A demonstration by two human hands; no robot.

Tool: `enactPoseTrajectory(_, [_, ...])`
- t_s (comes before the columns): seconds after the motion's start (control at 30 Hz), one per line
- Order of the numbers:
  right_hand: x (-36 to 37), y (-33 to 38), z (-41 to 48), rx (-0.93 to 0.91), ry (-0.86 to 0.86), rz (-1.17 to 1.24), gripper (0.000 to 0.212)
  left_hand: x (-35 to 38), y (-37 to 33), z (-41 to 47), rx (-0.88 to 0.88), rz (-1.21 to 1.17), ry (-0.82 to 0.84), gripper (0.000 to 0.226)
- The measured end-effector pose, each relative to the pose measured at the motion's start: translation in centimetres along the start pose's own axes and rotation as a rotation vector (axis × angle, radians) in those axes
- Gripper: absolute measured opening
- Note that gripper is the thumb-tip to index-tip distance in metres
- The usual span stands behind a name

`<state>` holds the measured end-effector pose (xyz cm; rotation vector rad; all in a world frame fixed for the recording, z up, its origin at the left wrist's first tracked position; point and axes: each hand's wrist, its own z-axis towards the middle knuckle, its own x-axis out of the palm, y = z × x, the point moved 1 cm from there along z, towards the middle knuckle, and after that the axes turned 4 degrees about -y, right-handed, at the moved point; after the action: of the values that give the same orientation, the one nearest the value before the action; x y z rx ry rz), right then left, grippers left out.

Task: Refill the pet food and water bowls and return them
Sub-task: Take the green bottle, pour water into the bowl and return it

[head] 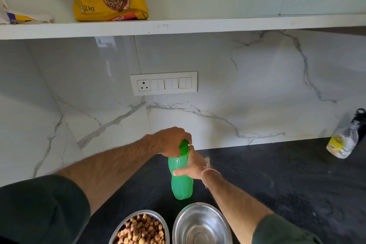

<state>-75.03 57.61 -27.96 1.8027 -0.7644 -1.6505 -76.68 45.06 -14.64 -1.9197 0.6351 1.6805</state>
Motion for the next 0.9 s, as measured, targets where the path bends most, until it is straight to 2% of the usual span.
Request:
enactPoseTrajectory(0.1, [0.02,-0.08,-0.01,0.004,0.000,0.009,0.088,0.10,-0.02,0.49,-0.081,0.016,-0.039,0.051])
enactPoseTrajectory(0.17, [0.06,-0.13,-0.03,0.011,-0.001,0.014,0.087,0.15,0.05,0.54,-0.120,0.025,-0.044,0.061])
enactPoseTrajectory(0.27, [0.07,-0.21,0.05,0.015,-0.002,0.000,0.092,0.07,0.05,0.17,-0.027,-0.006,0.036,0.072])
enactPoseTrajectory(0.37, [0.08,-0.15,0.09,0.021,0.004,-0.010,0.099,0.02,0.05,0.05,0.029,-0.009,0.041,0.059])
enactPoseTrajectory(0.47, [0.15,-0.22,0.11,0.016,-0.001,-0.004,0.095,0.17,0.14,0.38,-0.030,0.009,-0.013,0.050])
enactPoseTrajectory(0.53, [0.14,-0.22,0.09,0.016,-0.004,0.000,0.093,0.43,0.34,0.44,-0.061,0.029,-0.012,0.061])
enactPoseTrajectory(0.63, [0.10,-0.24,0.08,0.021,-0.001,-0.003,0.093,0.43,0.39,0.21,0.024,-0.011,0.030,0.074])
enactPoseTrajectory(0.7, [0.05,-0.18,0.06,0.023,0.004,-0.005,0.095,0.31,0.37,0.10,0.084,-0.009,0.044,0.066])
enactPoseTrajectory(0.8, [0.06,-0.16,0.07,0.022,0.005,0.011,0.095,0.33,0.33,0.26,0.026,-0.019,0.021,0.047])
enactPoseTrajectory(0.9, [0.05,-0.22,0.00,0.023,0.000,0.023,0.088,0.71,0.32,0.34,-0.071,0.055,-0.002,0.053])
